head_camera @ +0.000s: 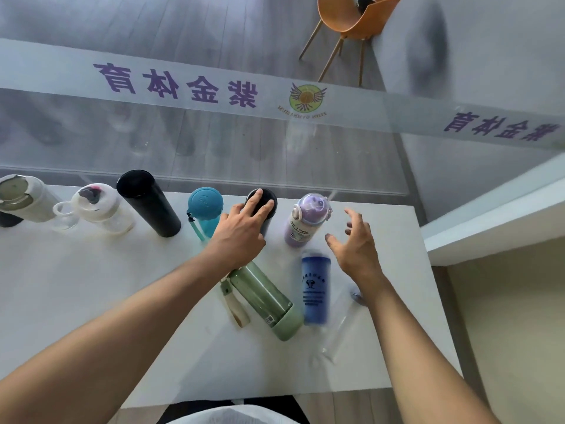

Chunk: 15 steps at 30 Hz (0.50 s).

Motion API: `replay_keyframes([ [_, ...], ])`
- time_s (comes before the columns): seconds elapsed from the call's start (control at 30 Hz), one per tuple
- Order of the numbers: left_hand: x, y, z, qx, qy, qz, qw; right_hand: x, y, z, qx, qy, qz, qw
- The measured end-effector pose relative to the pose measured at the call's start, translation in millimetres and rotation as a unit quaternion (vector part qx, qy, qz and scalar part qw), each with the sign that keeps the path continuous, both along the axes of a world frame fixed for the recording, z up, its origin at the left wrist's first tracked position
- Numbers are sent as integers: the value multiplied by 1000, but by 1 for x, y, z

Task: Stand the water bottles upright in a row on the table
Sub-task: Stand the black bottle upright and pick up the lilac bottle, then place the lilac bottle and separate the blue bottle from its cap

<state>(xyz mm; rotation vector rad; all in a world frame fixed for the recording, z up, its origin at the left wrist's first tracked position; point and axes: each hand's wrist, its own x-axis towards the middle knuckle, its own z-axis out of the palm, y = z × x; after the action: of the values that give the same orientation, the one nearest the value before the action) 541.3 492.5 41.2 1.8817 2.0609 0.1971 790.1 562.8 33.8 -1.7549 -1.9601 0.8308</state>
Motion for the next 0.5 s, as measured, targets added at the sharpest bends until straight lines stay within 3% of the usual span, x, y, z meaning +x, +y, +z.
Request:
replay_keyframes([
  [0.27, 20, -20, -1, 74, 5, 15, 997, 66, -67, -14, -34, -14, -109, 993],
  [0.5, 66, -52, -4, 108, -17, -5, 994, 103, -87, -41, -77, 10, -121, 990],
])
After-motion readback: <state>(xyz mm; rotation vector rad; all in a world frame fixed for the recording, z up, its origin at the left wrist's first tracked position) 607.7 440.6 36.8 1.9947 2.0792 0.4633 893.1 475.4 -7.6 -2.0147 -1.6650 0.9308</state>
